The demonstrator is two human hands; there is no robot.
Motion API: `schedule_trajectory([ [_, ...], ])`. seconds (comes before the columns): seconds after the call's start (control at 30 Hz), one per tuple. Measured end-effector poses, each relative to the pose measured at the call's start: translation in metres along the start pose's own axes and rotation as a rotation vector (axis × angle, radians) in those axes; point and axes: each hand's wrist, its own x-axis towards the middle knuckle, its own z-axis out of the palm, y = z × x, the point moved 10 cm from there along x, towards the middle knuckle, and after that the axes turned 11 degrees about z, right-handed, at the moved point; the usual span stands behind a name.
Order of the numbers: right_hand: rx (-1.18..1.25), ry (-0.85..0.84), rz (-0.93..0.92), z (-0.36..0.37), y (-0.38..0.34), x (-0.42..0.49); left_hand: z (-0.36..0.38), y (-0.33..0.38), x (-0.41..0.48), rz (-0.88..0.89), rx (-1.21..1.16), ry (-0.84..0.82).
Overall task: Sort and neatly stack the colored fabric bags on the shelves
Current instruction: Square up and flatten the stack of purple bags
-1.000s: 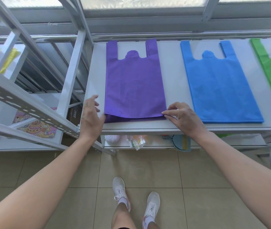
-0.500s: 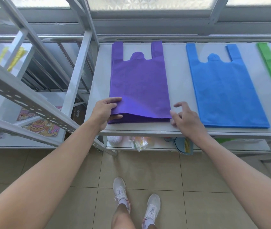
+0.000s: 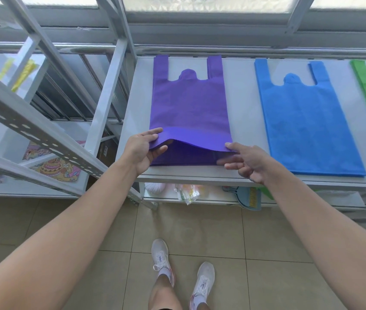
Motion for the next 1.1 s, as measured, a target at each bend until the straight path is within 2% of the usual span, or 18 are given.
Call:
schedule_trajectory([
  [0.1,0.063,0.087,-0.109,-0.013,-0.015,0.008,-0.001,0.003,0.002,0.043,0.173,-0.043],
  [0.27,-0.261,0.255,-0.226,-0.021,-0.036,0.008,-0.007,0.018,0.001,0.337,0.729,-0.121],
  [0.37,-0.372,0.303,-0.284,-0.022,-0.040,0.008,-0.008,0.019,-0.003,0.415,0.895,-0.102],
  [0.5,-0.389,0.353,-0.316,-0.023,-0.040,0.008,-0.014,0.018,-0.002,0.410,0.934,-0.043],
  [0.73,-0.400,0.391,-0.399,-0.020,-0.045,0.004,-0.012,0.016,-0.002,0.437,0.974,-0.064],
  [1.1,-0.416,0.416,-0.328,-0.028,-0.041,0.013,-0.008,0.018,-0.001,0.436,1.025,-0.089],
])
